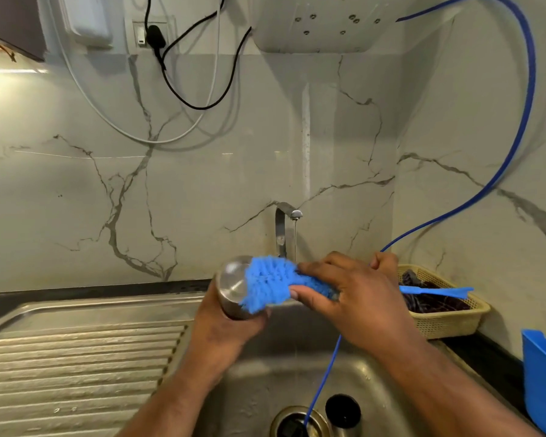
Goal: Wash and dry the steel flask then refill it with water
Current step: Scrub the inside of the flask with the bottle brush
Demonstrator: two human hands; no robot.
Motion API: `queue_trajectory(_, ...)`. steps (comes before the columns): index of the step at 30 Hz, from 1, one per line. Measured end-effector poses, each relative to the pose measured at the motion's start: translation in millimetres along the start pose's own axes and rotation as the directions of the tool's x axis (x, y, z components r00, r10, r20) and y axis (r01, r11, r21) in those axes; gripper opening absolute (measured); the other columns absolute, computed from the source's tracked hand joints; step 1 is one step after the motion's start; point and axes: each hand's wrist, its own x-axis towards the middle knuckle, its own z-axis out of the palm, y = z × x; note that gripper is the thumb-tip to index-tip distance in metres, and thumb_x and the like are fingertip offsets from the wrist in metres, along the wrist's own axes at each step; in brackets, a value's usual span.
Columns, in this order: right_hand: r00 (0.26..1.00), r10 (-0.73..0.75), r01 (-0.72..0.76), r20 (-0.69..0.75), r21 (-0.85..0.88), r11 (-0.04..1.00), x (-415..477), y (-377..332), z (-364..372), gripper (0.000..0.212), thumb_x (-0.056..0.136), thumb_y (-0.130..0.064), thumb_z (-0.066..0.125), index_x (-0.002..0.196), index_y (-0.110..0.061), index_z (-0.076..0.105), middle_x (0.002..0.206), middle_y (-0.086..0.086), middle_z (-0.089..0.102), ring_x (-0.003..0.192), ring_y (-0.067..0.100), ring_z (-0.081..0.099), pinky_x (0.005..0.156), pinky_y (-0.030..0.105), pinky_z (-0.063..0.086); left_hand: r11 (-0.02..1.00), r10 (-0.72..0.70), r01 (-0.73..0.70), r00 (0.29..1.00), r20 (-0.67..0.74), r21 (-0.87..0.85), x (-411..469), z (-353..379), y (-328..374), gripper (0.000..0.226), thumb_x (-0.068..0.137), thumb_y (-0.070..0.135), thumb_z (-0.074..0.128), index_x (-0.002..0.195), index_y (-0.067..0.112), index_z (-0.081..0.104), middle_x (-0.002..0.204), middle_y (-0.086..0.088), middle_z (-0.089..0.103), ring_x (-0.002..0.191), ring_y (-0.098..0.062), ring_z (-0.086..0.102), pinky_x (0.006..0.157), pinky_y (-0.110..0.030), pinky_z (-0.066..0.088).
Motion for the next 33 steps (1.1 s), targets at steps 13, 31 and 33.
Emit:
queue_trajectory(13,0.957,0.076,-0.136,0.28,0.201,0.97,-3,20,5,0.098,0.06,-0.081,0.075,0.146,-0.044,0.045,0.13,-0.02,0.066,0.111,0.006,0.065,0.097,0.03,0.052,0.411,-0.341,0.258,0.933,0.115,-0.874,6,-10,18,0.053,0.093,0.045,0.059,0.135,0.014,0.052,0.12,-0.016,0.073,0.107,-0.031,0.072,0.08,-0.056,0.061)
queue_trajectory(31,0.995,0.049,-0.083,0.082,0.483,0.872,47,-12,-23,0.025,0.09,-0.055,0.069,0.098,-0.032,0.069,0.081,-0.01,0.07,0.072,0.007,0.065,0.069,0.038,0.056,0.992,-0.091,0.111,0.963,-0.254,0.067,18,-20,-7,0.127,0.049,0.041,0.097,0.153,0.045,0.024,0.151,0.0,0.036,0.131,-0.02,0.046,0.111,-0.047,0.044)
queue_trajectory(33,0.99,-0.006,-0.055,0.144,0.415,0.908,57,-20,-37,0.027,0.09,-0.059,0.067,0.098,-0.032,0.068,0.087,-0.012,0.071,0.08,0.007,0.066,0.079,0.04,0.056,0.946,0.061,0.031,0.961,-0.271,0.324,18,-21,-14,0.108,0.054,0.048,0.096,0.144,0.043,0.037,0.14,0.003,0.04,0.124,-0.017,0.047,0.108,-0.046,0.048)
